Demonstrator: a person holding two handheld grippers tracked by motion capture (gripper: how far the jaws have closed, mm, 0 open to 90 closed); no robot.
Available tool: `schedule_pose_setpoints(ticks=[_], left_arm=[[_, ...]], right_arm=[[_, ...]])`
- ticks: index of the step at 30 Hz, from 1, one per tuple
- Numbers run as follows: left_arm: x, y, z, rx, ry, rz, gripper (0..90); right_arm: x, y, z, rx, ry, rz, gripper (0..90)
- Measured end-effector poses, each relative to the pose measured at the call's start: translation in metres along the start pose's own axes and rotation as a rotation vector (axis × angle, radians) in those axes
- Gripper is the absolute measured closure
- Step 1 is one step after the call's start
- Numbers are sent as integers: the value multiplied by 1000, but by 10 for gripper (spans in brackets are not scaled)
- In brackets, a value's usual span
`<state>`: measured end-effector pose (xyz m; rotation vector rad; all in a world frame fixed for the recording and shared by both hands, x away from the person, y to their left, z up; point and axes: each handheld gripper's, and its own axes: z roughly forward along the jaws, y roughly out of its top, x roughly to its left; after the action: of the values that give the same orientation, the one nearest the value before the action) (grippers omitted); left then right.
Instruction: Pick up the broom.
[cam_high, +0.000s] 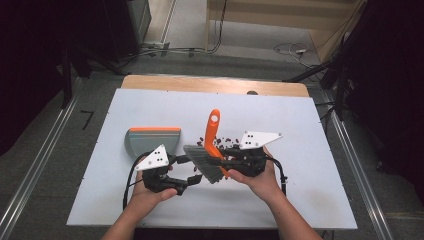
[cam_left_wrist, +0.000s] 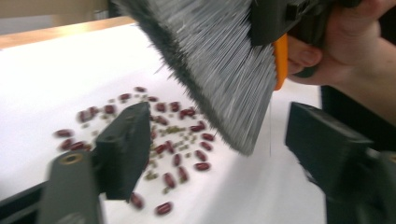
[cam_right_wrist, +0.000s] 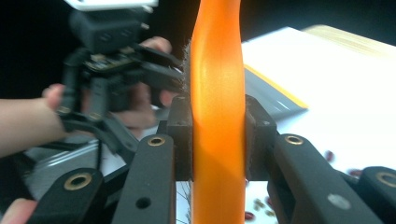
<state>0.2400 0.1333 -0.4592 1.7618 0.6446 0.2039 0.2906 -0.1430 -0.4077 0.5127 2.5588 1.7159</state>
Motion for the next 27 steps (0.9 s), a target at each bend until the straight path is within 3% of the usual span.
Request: schedule_pose_setpoints(ticks=[1, 2, 9, 16, 22, 27], left_arm=[[3, 0, -5, -7, 29, -7, 173], [3, 0, -5, -7, 29, -7, 151], [10, 0, -15, -13, 97, -29, 22], [14, 0, -24, -29, 127, -25, 0], [18, -1, -33, -33, 158, -23, 0], [21, -4, -39, -14, 213, -18, 0]], right_arm=[[-2, 0, -1, 17, -39, 14, 686], [-2, 0, -1, 17, -39, 14, 686], [-13, 0, -6, 62, -161, 60, 686], [-29, -3, -15, 91, -289, 100, 686], [-39, -6, -21, 113, -356, 122, 686], [-51, -7, -28, 148, -435, 144, 686]])
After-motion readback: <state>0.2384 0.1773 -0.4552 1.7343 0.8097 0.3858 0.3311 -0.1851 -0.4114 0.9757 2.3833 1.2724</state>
